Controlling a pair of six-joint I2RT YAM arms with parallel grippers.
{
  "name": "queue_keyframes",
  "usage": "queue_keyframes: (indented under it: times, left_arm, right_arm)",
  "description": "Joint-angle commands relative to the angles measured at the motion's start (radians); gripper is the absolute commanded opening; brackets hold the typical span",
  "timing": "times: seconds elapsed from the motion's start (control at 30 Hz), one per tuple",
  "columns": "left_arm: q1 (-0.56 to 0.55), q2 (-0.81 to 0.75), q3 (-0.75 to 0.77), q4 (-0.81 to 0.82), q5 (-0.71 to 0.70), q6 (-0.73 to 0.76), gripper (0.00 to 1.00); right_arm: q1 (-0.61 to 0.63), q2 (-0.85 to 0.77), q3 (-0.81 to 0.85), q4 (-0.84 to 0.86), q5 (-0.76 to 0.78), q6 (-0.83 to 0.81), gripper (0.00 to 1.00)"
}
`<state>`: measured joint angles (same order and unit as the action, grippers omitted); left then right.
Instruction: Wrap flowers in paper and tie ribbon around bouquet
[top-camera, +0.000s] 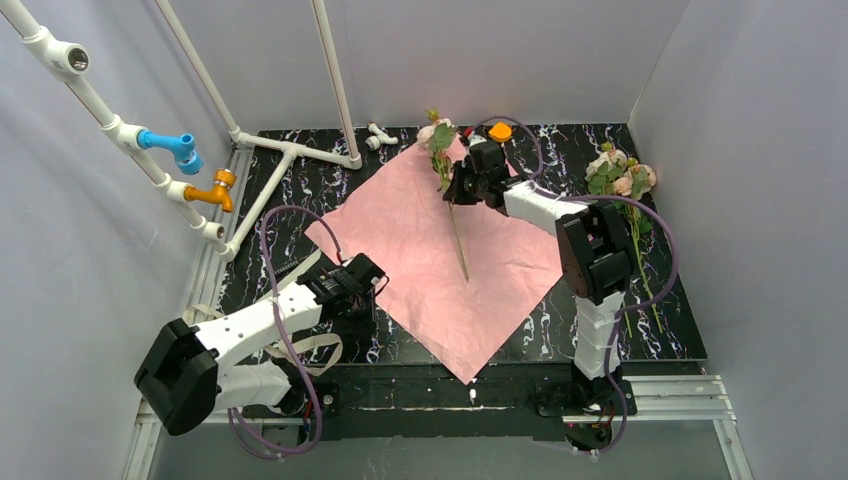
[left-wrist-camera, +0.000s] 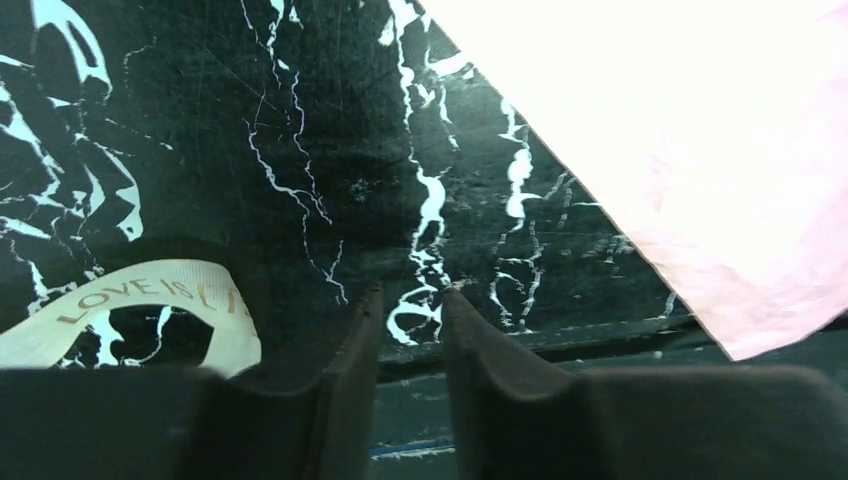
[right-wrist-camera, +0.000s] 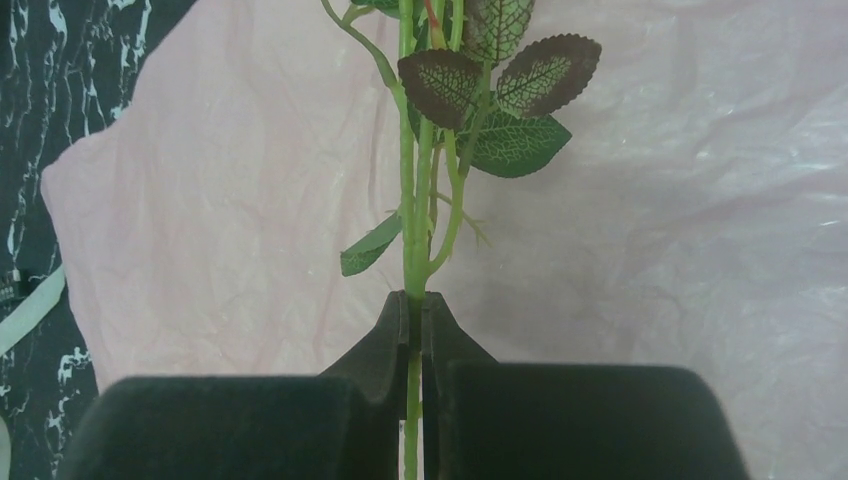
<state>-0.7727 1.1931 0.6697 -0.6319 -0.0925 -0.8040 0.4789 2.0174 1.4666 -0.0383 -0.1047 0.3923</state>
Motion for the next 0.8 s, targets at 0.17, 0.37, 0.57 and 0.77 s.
queue_keyframes:
  times: [0.17,0.37,0.57,0.77]
  left_arm:
    - [-0.005,0.037,0.274,-0.066,-0.128,0.138,0.56]
    - [0.001,0.230,0.498,-0.061,-0.178,0.222,0.65]
    - [0.035,0.344,0.613,-0.037,-0.181,0.256,0.71]
    - [0.045,0.345,0.606,-0.007,-0.158,0.272,0.71]
  right_arm:
    - [0.013,-0.045,-0.265,0.109,0.020,0.074,0.01]
    - [0.044,-0.096,-0.413,0.069,0.005,0.090,0.01]
    - [0.090,-0.215,-0.526,-0.007,0.020,0.102,0.01]
    - [0.095,-0.331,-0.551,-0.054,0.049,0.145,0.01]
